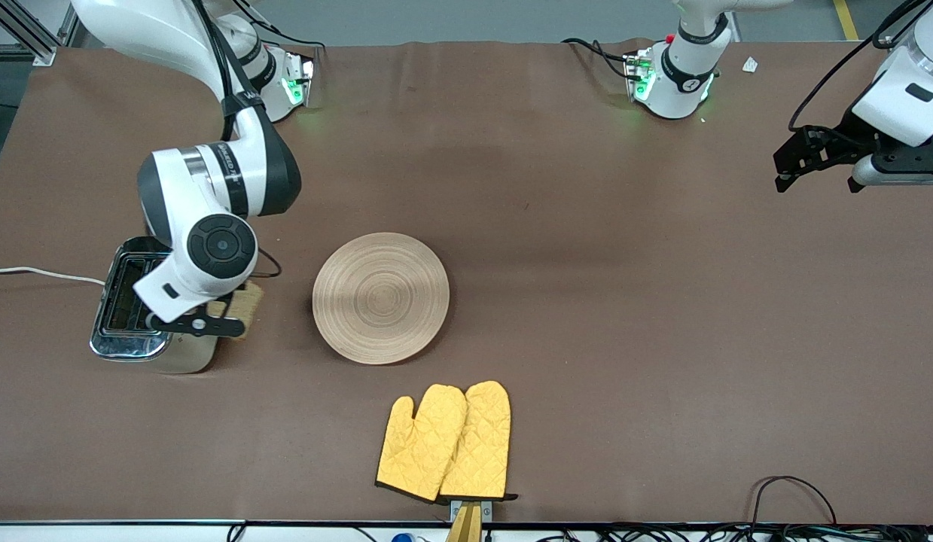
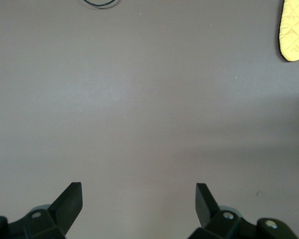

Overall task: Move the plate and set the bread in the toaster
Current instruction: 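Carry the bread over the toaster and lower it into a slot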

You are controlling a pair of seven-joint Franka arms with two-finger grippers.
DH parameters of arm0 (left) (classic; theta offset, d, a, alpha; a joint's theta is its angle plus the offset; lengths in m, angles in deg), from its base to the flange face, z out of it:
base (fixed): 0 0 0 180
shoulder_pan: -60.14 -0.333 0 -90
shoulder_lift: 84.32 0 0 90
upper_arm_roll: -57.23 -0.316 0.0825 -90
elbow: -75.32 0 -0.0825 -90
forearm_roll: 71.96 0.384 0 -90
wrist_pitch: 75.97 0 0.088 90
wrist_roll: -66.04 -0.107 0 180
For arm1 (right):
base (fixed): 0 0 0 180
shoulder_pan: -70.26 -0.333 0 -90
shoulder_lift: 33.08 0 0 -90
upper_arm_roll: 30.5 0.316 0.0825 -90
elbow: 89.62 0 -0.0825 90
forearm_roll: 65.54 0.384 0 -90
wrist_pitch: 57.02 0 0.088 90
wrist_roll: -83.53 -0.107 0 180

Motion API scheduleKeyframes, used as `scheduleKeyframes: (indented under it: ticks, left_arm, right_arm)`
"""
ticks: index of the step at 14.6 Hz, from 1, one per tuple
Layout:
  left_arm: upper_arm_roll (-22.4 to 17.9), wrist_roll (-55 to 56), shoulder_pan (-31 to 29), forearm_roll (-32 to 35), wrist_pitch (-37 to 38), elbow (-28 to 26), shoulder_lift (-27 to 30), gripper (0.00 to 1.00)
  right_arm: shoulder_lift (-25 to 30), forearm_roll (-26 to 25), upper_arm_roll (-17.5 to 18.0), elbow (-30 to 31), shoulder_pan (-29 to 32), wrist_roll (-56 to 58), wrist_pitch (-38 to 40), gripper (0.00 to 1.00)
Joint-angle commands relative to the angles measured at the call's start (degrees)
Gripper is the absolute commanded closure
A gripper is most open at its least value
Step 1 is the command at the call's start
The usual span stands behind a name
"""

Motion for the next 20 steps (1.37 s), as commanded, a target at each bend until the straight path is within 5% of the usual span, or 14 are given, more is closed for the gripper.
scheduleKeyframes:
  ticks: [1, 7, 18, 19, 20]
  left_arm:
    - [0.2, -0.2, 0.6, 1.1, -0.4, 1.3, -0.9, 0.00]
    - [1.1, 0.2, 0.8, 0.3, 0.2, 3.8, -2.5, 0.00]
    - [-0.5, -1.6, 0.0, -0.9, 1.7, 3.8, -3.0, 0.00]
    - [-0.6, -1.6, 0.0, -0.9, 1.7, 3.8, -3.0, 0.00]
    - [-0.6, -1.6, 0.0, -0.9, 1.7, 3.9, -3.0, 0.00]
  right_arm:
    - [-0.5, -9.4, 0.0, -0.6, 0.2, 2.2, 4.2, 1.00]
    - [-1.0, -15.1, 0.0, 1.6, 5.7, 7.0, 4.6, 1.00]
    - [-1.8, -14.5, 0.2, 6.6, 5.8, 7.9, 4.3, 1.00]
    - [-2.2, -14.1, 0.2, 6.7, 5.8, 7.9, 4.0, 0.99]
    - [-3.4, -13.6, 0.2, 6.2, 5.9, 7.4, 3.7, 0.87]
